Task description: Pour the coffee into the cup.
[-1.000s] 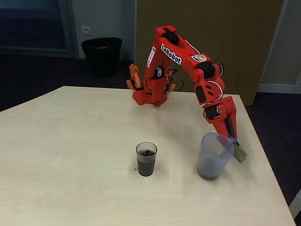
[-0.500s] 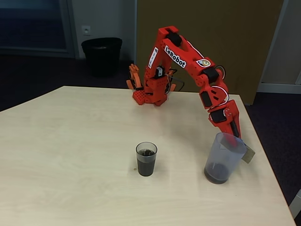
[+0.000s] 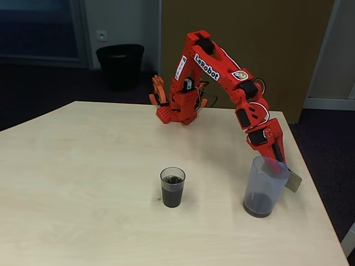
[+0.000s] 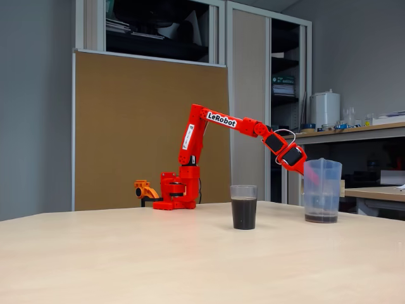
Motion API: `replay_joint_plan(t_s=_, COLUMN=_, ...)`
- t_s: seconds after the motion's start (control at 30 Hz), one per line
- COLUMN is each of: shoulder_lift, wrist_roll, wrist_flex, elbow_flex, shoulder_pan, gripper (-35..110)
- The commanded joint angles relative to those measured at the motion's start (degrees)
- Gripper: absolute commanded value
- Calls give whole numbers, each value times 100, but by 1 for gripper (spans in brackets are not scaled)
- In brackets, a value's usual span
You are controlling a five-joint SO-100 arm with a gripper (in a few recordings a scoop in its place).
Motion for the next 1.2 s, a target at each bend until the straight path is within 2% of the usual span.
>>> replay_joint_plan(t_s=0.0, shoulder_lift=264, wrist_roll=97, wrist_flex=18, elbow_flex=-35, shoulder_pan=0, gripper=0)
replay_joint_plan(t_s=1.17, shoulder_lift=888, wrist_roll=1134, wrist_flex=896, elbow_flex=299, shoulder_pan=0, gripper=10)
